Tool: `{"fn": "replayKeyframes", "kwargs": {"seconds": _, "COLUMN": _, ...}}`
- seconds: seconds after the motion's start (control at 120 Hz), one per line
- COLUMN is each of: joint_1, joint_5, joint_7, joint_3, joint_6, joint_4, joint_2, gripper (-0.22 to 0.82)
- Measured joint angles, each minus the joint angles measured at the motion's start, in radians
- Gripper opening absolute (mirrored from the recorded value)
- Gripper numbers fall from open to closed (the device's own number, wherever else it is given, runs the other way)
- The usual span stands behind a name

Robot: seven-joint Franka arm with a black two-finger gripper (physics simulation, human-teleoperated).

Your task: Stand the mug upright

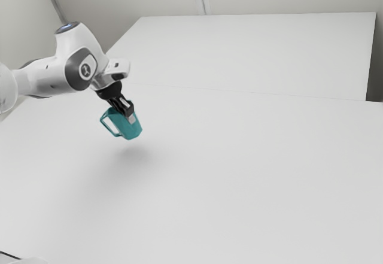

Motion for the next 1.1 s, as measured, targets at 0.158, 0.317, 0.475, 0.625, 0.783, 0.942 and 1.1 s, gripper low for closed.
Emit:
{"fn": "replayKeyframes", "kwargs": {"seconds": 0.158, "joint_1": -0.047, "joint_5": 0.054, "joint_7": -0.116, "joint_3": -0.003, "joint_6": 0.021, "joint_4": -0.03, "joint_2": 0.017, "gripper": -0.18}}
{"fn": "replayKeyframes", "kwargs": {"seconds": 0.317, "joint_1": -0.058, "joint_5": 0.094, "joint_7": -0.204, "joint_3": -0.003, "joint_6": 0.072, "joint_4": -0.079, "joint_2": 0.019, "gripper": -0.18}}
{"fn": "replayKeyframes", "kwargs": {"seconds": 0.475, "joint_1": -0.088, "joint_5": 0.138, "joint_7": -0.273, "joint_3": -0.003, "joint_6": 0.133, "joint_4": -0.097, "joint_2": 0.037, "gripper": -0.18}}
{"fn": "replayKeyframes", "kwargs": {"seconds": 0.625, "joint_1": -0.106, "joint_5": 0.162, "joint_7": -0.323, "joint_3": -0.003, "joint_6": 0.174, "joint_4": -0.095, "joint_2": 0.064, "gripper": -0.18}}
{"fn": "replayKeyframes", "kwargs": {"seconds": 0.783, "joint_1": -0.116, "joint_5": 0.17, "joint_7": -0.365, "joint_3": -0.003, "joint_6": 0.196, "joint_4": -0.1, "joint_2": 0.088, "gripper": -0.18}}
{"fn": "replayKeyframes", "kwargs": {"seconds": 0.942, "joint_1": -0.117, "joint_5": 0.188, "joint_7": -0.397, "joint_3": -0.003, "joint_6": 0.206, "joint_4": -0.106, "joint_2": 0.105, "gripper": -0.18}}
{"fn": "replayKeyframes", "kwargs": {"seconds": 1.1, "joint_1": -0.118, "joint_5": 0.213, "joint_7": -0.422, "joint_3": -0.003, "joint_6": 0.21, "joint_4": -0.115, "joint_2": 0.114, "gripper": -0.18}}
